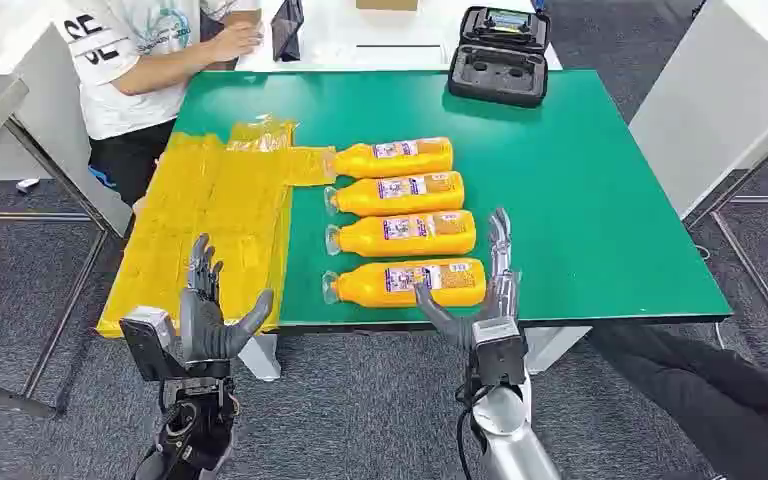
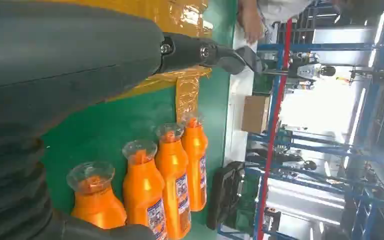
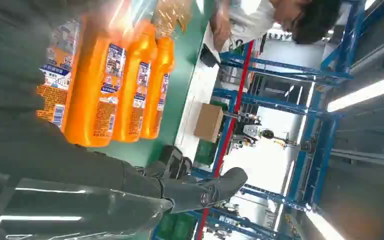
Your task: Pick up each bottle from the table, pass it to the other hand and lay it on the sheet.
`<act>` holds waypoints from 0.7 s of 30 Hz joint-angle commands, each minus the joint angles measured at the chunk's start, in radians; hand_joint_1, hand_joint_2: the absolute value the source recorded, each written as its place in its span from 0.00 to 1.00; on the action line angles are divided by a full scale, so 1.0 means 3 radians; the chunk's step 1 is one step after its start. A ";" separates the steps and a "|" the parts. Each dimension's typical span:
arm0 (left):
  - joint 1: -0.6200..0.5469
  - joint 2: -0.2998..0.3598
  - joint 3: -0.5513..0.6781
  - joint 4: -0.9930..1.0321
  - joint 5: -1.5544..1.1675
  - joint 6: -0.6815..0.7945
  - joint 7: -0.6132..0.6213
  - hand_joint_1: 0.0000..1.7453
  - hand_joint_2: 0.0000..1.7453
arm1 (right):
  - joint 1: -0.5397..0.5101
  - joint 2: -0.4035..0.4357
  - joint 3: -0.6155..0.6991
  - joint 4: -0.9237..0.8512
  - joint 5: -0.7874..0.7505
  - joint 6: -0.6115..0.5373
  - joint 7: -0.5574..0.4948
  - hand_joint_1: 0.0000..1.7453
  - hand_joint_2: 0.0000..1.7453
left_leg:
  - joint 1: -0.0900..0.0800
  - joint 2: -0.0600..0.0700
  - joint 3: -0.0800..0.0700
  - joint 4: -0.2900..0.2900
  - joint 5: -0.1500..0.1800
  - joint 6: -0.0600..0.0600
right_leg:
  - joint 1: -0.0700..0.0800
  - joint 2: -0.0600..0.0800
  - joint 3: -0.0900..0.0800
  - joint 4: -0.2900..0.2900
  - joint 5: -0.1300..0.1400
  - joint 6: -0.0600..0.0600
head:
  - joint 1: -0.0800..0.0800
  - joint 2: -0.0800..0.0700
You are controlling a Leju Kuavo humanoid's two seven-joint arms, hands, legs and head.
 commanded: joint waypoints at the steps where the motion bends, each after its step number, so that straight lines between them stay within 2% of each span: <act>1: -0.0122 0.0002 -0.0006 0.0232 0.0005 -0.0037 0.0019 0.00 1.00 | -0.0066 -0.0047 -0.0015 0.0082 0.0033 -0.0050 0.0006 0.00 1.00 | 0.0002 0.0000 0.0014 -0.0003 -0.0004 -0.0004 | 0.0002 0.0000 0.0014 -0.0004 -0.0004 -0.0003 | 0.0000 0.0000; 4: -0.0122 0.0002 -0.0006 0.0232 0.0005 -0.0037 0.0019 0.00 1.00 | -0.0066 -0.0047 -0.0015 0.0082 0.0033 -0.0050 0.0006 0.00 1.00 | 0.0001 -0.0001 0.0012 -0.0002 -0.0003 -0.0004 | 0.0001 -0.0001 0.0012 -0.0002 -0.0004 -0.0003 | 0.0000 0.0000; 5: -0.0125 0.0005 -0.0009 0.0239 0.0005 -0.0041 0.0019 0.00 1.00 | -0.0083 -0.0050 -0.0021 0.0117 0.0038 -0.0056 0.0006 0.00 1.00 | 0.0004 0.0002 0.0031 -0.0003 -0.0012 -0.0008 | 0.0004 0.0001 0.0032 -0.0005 -0.0010 -0.0007 | 0.0000 0.0000; 6: -0.0131 0.0007 -0.0006 0.0247 0.0005 -0.0037 0.0019 0.00 1.00 | -0.0100 -0.0047 -0.0044 0.0168 0.0007 -0.0035 0.0006 0.00 1.00 | 0.0001 0.0000 0.0012 -0.0003 -0.0003 -0.0004 | 0.0002 -0.0001 0.0013 -0.0004 -0.0003 -0.0003 | 0.0000 0.0000; 10: -0.0225 0.0063 -0.0030 0.0331 -0.0379 0.0290 -0.0078 0.00 1.00 | -0.0179 -0.0044 -0.0089 0.0298 0.0010 0.0018 0.0006 0.00 1.00 | 0.0002 0.0002 0.0021 -0.0004 -0.0006 -0.0006 | 0.0003 0.0001 0.0021 -0.0005 -0.0005 -0.0005 | 0.0000 0.0000; 15: -0.0260 0.0075 -0.0033 0.0375 -0.0409 0.0243 -0.0047 0.00 1.00 | -0.0223 -0.0036 -0.0115 0.0339 -0.0057 0.0089 0.0006 0.00 1.00 | 0.0000 0.0001 0.0009 -0.0003 -0.0001 -0.0003 | 0.0000 0.0001 0.0009 -0.0003 -0.0001 -0.0002 | 0.0000 0.0000; 21: -0.0293 0.0020 0.0033 0.0460 -0.0280 0.0208 -0.0080 0.00 1.00 | -0.0293 -0.0068 -0.0072 0.0434 0.0058 0.0024 0.0006 0.00 1.00 | 0.0003 0.0001 0.0019 -0.0005 -0.0005 -0.0005 | 0.0003 0.0001 0.0020 -0.0006 -0.0004 -0.0005 | 0.0000 0.0000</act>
